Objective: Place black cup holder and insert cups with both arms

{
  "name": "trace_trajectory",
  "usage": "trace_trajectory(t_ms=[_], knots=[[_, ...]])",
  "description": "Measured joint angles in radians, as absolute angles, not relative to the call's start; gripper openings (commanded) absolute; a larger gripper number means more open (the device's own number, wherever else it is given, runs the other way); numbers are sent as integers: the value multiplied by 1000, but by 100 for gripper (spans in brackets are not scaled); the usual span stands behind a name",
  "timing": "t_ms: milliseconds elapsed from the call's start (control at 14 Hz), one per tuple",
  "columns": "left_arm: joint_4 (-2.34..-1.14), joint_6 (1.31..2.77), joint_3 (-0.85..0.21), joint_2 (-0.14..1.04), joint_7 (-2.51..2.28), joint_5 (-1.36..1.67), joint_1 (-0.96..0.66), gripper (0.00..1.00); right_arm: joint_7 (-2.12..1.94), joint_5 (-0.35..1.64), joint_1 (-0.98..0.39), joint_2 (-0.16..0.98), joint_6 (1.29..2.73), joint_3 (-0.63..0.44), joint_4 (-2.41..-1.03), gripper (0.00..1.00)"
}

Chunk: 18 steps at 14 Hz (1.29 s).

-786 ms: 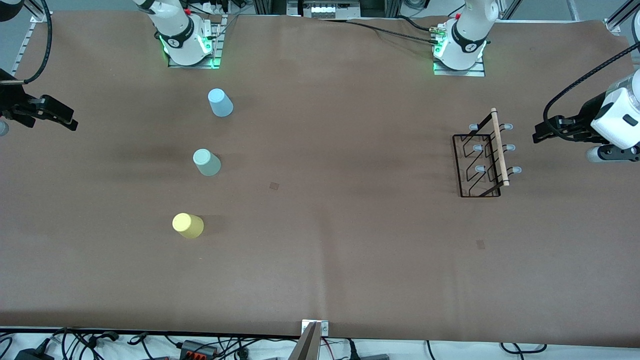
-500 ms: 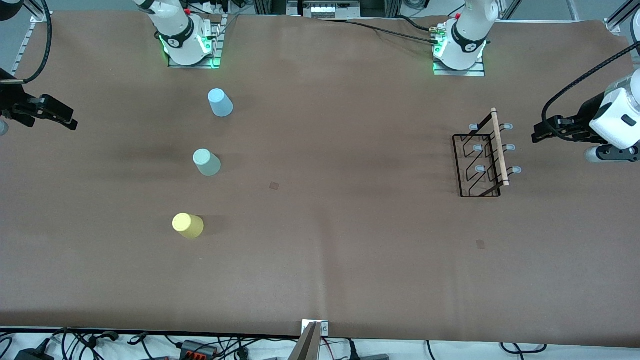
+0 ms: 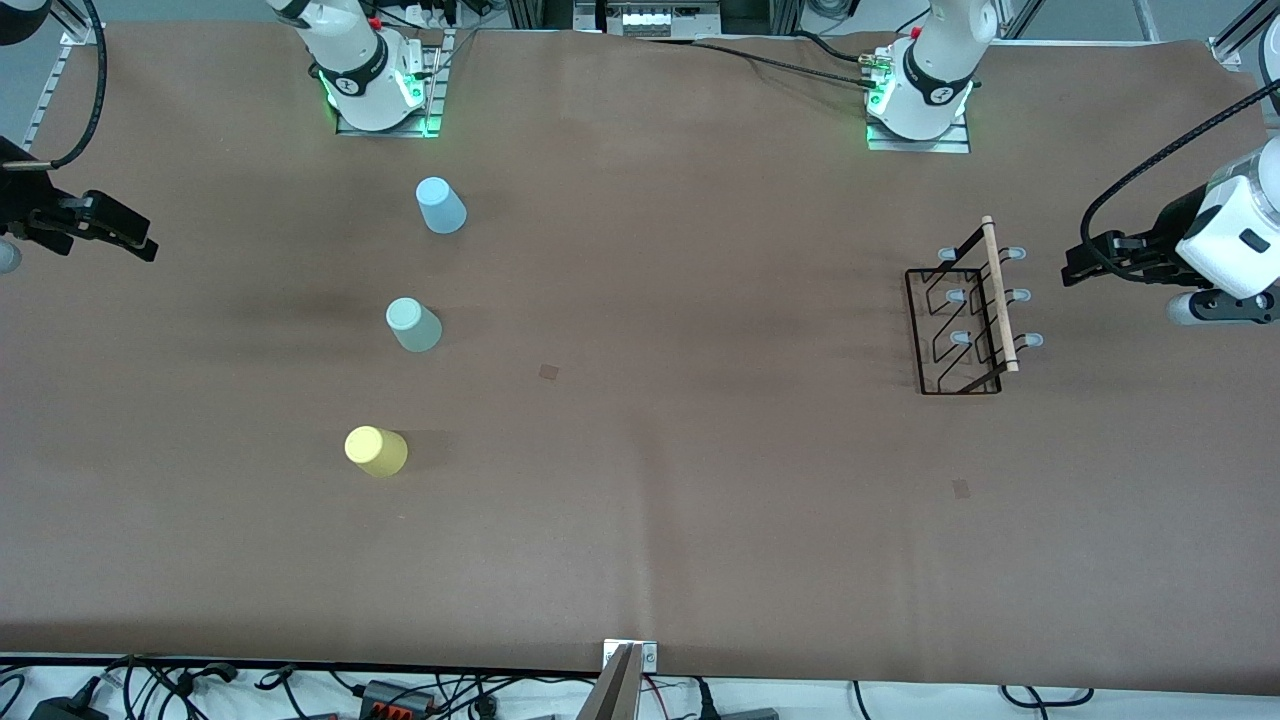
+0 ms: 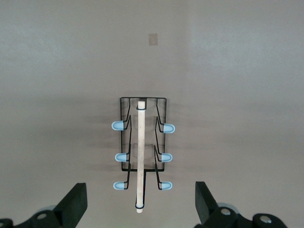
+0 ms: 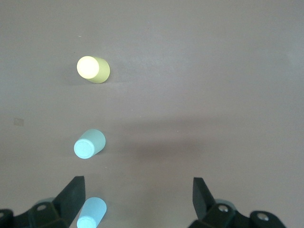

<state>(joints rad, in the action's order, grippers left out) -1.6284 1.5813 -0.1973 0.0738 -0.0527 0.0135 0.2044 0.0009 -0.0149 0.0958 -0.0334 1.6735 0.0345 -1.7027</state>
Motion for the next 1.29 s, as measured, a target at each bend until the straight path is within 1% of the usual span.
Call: trace_trajectory(t_ms=[143,214,357,500,643,857,1143,1286], knots=[[-1637,1617,-198,97,-53,13,204,100,0,-15,94,-27,1677,40,-1703,100],[-1659,1671,-198,119,-53,13,205,100,0,-15,92,-22,1681,42,-1703,100],[-1739,1810,-199,164,-52,13,205,100,0,-15,89,-14,1684,47,-1703,100],[-1844,1914,-208,166,-51,13,205,100,0,-15,87,-10,1684,48,-1703,100],[-1940,1975,-214,132,-51,13,205,100,0,-15,84,-7,1680,50,-1703,100],[-2048,1998,-215,64,-51,13,205,100,0,-15,83,6,1673,50,-1703,100],[-2198,2063,-214,-24,-20,12,213,100,0,-15,70,32,1610,51,-1706,100],[-2247,2104,-214,-41,24,12,246,93,3,-15,39,48,1592,52,-1719,100]])
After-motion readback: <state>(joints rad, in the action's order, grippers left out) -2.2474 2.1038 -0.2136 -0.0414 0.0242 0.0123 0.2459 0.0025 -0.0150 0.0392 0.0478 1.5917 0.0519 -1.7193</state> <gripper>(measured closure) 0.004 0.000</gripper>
